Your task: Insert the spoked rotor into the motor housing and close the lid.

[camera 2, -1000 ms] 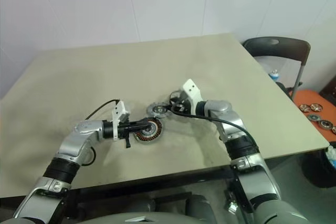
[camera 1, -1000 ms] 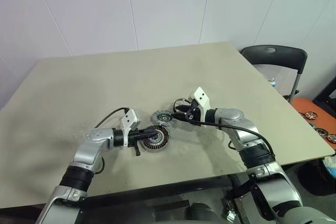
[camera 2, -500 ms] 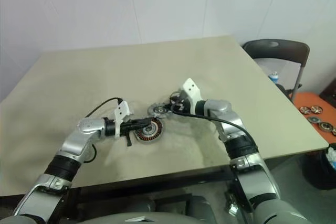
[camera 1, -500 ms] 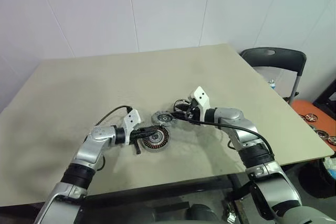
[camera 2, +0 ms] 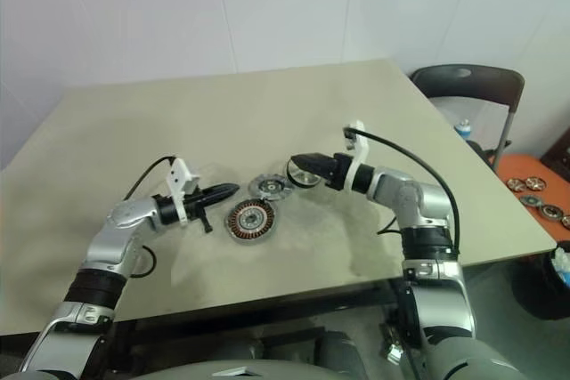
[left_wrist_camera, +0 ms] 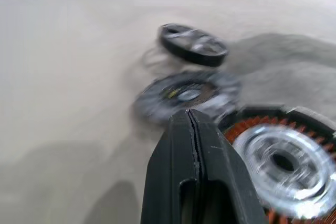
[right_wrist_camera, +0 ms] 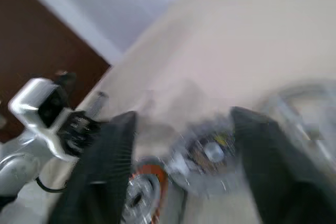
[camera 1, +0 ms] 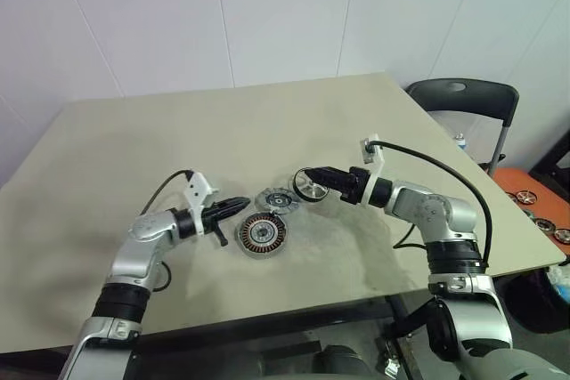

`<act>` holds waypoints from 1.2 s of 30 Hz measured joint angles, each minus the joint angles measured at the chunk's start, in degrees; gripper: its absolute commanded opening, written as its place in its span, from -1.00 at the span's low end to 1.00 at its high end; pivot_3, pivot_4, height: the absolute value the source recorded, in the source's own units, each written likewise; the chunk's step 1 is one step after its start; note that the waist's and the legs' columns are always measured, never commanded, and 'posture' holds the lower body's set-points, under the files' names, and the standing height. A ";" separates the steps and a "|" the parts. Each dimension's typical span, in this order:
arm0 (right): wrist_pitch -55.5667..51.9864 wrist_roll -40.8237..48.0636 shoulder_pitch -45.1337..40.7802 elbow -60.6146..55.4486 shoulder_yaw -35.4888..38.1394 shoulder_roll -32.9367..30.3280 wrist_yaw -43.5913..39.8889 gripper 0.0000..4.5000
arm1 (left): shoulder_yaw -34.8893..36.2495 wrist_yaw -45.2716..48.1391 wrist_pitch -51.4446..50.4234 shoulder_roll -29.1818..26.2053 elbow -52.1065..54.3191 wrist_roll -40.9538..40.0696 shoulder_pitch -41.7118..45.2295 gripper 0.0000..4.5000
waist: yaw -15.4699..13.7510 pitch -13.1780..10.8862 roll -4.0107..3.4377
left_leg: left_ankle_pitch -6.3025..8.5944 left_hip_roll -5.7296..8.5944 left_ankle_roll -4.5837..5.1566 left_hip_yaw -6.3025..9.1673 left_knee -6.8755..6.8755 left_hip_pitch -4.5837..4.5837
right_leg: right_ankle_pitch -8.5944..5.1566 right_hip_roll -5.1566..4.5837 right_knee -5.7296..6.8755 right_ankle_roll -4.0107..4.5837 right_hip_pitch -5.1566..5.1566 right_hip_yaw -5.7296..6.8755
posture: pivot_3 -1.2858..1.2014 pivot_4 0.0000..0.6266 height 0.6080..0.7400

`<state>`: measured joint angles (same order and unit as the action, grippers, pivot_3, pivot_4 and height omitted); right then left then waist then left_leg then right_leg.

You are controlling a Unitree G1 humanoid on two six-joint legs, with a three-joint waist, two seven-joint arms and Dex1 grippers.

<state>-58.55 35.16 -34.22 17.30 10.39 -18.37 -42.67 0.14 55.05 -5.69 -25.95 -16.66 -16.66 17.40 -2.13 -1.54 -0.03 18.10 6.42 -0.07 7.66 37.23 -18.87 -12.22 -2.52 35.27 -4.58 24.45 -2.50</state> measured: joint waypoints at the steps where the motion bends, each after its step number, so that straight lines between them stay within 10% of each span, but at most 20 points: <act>1: -2.22 0.21 0.11 0.27 0.75 0.17 1.69 0.87 | 0.58 -0.15 0.15 -0.19 -0.01 -0.01 -0.18 -1.00 | -0.01 0.00 0.00 | 0.00 0.00 0.00 0.00 0.00 0.00 | 0.00 0.00 0.00 0.00 0.00 0.00 | 0.03 -1.00 1.00; 12: -10.85 2.22 0.36 4.95 12.55 10.43 21.93 0.99 | 0.95 -1.31 0.74 0.05 0.01 0.03 -1.39 -1.00 | 0.90 0.08 0.08 | -0.01 0.00 -0.01 -0.04 0.02 0.12 | 0.01 0.00 0.10 -0.01 -0.07 -0.04 | 0.03 -1.00 1.00; 26: 5.29 2.24 -5.29 15.22 18.35 19.13 34.28 0.99 | 0.79 -3.50 3.04 0.83 -0.38 1.42 -1.14 -1.00 | 3.22 0.16 0.16 | -0.02 -0.03 -0.02 -0.03 0.10 0.60 | 0.03 0.07 0.15 -0.03 -0.59 -0.06 | 0.03 -1.00 1.00; 36: 7.25 3.36 -5.59 16.84 19.27 19.25 35.31 -0.36 | 0.83 -5.18 5.03 1.05 -1.34 2.40 -0.78 -1.00 | 3.23 0.15 0.14 | -0.03 -0.06 -0.03 -0.04 -0.09 0.30 | 0.03 0.08 0.15 -0.01 -0.16 -0.08 | 0.03 -1.00 1.00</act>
<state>-51.30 38.52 -39.81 34.13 29.66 0.88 -7.36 0.97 49.87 -0.66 -24.90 -18.00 -14.26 16.62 1.09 -1.38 0.10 18.07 6.36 -0.10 7.62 37.14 -18.57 -12.19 -2.44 35.42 -4.59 24.30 -2.58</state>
